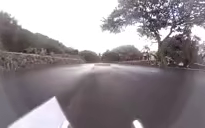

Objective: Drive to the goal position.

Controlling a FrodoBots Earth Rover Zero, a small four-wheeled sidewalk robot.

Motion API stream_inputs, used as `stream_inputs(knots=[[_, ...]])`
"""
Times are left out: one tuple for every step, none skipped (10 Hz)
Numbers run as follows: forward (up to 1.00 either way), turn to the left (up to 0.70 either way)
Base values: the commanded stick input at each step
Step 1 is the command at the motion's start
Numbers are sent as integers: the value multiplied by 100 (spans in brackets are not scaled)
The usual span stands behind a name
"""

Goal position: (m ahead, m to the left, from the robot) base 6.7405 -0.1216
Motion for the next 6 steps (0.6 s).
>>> stream_inputs(knots=[[100,0],[100,0],[100,0],[100,0],[100,0],[100,0]])
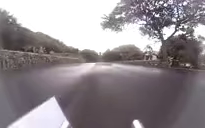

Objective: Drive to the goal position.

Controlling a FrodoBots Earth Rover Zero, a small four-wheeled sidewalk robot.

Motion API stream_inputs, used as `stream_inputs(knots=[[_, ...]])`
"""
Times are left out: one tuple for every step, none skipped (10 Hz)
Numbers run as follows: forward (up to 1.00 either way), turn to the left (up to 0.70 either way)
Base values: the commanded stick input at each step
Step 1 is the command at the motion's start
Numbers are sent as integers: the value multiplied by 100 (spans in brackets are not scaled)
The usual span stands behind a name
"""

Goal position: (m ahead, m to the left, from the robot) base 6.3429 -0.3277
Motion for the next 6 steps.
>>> stream_inputs(knots=[[100,0],[100,0],[100,0],[100,0],[100,0],[100,0]])
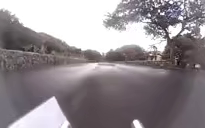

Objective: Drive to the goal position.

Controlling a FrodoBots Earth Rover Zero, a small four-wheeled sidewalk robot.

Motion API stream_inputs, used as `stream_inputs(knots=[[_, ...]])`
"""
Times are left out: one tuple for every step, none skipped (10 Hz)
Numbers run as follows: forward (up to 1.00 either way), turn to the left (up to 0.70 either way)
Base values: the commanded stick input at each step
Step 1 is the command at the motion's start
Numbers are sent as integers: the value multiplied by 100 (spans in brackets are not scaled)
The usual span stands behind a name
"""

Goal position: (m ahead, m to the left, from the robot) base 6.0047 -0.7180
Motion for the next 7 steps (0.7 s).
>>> stream_inputs(knots=[[100,0],[100,0],[100,0],[100,0],[100,0],[100,0],[100,0]])
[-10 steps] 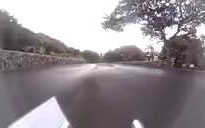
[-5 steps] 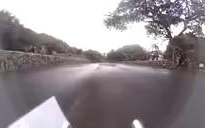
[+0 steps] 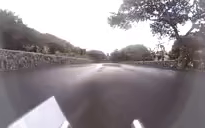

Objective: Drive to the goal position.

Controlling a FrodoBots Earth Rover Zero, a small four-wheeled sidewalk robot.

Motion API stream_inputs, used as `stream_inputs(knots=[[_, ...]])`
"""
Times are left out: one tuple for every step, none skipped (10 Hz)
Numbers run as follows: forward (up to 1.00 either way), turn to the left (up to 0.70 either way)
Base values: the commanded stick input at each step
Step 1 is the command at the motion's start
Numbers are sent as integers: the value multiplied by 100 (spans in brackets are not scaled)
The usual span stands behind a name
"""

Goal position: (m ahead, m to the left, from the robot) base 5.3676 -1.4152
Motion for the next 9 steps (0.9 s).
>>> stream_inputs(knots=[[100,0],[100,0],[100,0],[100,0],[100,0],[100,0],[100,0],[100,0],[100,0]])
